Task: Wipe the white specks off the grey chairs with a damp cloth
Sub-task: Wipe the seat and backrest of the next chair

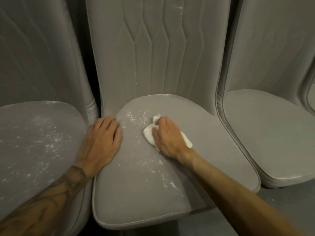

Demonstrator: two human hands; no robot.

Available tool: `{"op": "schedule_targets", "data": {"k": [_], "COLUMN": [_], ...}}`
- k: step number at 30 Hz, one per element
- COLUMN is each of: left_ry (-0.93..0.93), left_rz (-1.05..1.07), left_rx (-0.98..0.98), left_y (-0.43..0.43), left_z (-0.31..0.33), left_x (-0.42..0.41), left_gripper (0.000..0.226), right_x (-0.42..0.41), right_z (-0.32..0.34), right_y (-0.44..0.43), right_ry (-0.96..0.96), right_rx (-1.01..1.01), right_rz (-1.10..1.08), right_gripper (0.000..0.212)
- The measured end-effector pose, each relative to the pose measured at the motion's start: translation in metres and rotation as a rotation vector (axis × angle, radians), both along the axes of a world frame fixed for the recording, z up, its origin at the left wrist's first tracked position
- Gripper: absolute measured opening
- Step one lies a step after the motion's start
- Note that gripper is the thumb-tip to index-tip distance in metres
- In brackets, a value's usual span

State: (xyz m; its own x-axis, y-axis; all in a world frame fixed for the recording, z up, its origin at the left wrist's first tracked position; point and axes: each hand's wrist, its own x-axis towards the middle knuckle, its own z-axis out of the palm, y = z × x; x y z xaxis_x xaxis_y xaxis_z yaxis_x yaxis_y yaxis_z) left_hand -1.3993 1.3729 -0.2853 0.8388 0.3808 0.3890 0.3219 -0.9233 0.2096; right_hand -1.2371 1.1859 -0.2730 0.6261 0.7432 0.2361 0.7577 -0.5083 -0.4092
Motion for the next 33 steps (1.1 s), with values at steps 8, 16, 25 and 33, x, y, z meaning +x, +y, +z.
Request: {"op": "schedule_targets", "data": {"k": [8,16,25,33], "left_ry": [0.068,0.117,0.115,0.110], "left_rz": [-0.037,0.094,0.120,0.116], "left_rx": [0.122,-0.014,-0.068,-0.078], "left_y": [0.002,0.000,0.002,0.000], "left_z": [0.011,0.007,0.004,0.007], "left_x": [-0.028,-0.035,-0.035,-0.034], "left_gripper": [0.035,0.044,0.043,0.043], "right_x": [0.058,0.025,0.022,0.054], "right_z": [0.011,-0.006,-0.006,0.008], "right_y": [0.027,0.037,0.091,0.107], "right_ry": [0.036,0.018,0.013,0.042], "right_rx": [-0.106,-0.018,-0.013,-0.100], "right_rz": [-0.197,0.178,0.141,0.058], "right_gripper": [0.030,0.026,0.028,0.030]}}
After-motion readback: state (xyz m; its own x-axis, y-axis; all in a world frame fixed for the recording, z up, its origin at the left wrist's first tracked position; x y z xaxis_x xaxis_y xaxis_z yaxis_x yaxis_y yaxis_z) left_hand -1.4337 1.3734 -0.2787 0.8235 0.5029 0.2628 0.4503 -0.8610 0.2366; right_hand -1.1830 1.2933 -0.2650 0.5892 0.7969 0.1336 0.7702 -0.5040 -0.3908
